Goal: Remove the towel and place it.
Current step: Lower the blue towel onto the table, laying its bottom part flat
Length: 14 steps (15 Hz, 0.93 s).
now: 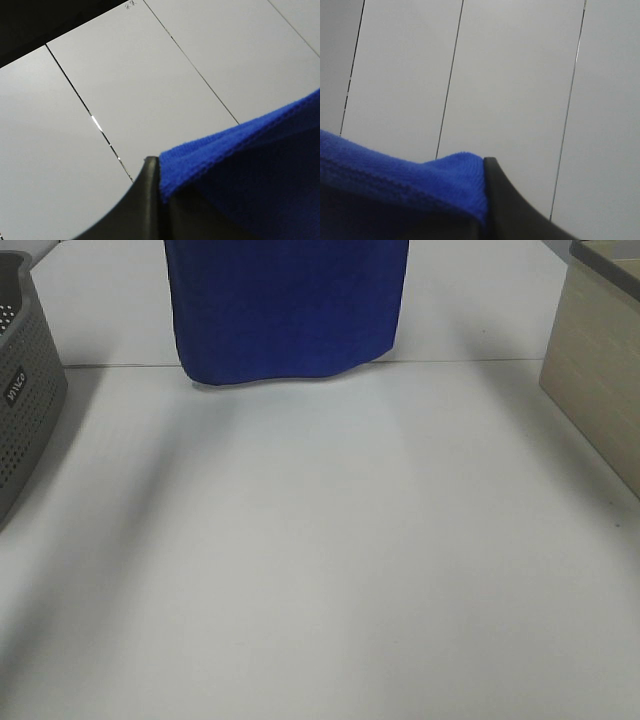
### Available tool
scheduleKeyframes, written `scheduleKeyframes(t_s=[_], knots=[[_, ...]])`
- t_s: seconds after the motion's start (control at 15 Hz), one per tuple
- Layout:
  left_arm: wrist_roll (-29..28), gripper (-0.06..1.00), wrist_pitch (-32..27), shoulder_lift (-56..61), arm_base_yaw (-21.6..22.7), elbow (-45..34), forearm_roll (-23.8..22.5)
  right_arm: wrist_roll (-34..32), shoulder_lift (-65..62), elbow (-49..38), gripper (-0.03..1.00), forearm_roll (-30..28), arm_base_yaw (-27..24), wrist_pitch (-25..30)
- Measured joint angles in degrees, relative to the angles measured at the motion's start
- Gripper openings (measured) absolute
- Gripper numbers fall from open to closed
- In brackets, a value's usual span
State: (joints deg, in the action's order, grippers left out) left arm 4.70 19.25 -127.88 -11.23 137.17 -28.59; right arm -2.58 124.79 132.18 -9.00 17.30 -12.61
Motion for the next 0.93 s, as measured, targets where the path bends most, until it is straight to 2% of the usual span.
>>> scheduleKeyframes(t_s=[0.33,0.47,0.6,0.73,0.8,0.93], knots=[[0.06,0.0,0.0,0.0,0.0,0.0,0.0,0.0,0.0,0.34,0.02,0.0,0.0,1.78],[-0.34,0.0,-1.26,0.0,0.0,0.0,0.0,-0.11,0.0,0.34,0.02,0.0,0.0,5.84],[-3.15,0.0,-4.98,0.0,-0.29,0.0,-0.06,-1.49,-0.4,0.34,0.02,0.0,0.0,11.34],[-6.42,0.0,-15.13,0.92,-1.43,0.0,-0.11,-2.75,-1.83,0.34,0.02,0.8,0.06,20.23],[-7.05,0.0,-28.99,3.5,-3.84,0.0,0.06,-2.92,-3.84,0.34,0.02,3.9,0.17,30.14],[-5.27,0.0,-43.49,7.16,-6.19,0.0,1.26,-2.12,-5.9,0.34,0.02,8.37,0.17,40.57]])
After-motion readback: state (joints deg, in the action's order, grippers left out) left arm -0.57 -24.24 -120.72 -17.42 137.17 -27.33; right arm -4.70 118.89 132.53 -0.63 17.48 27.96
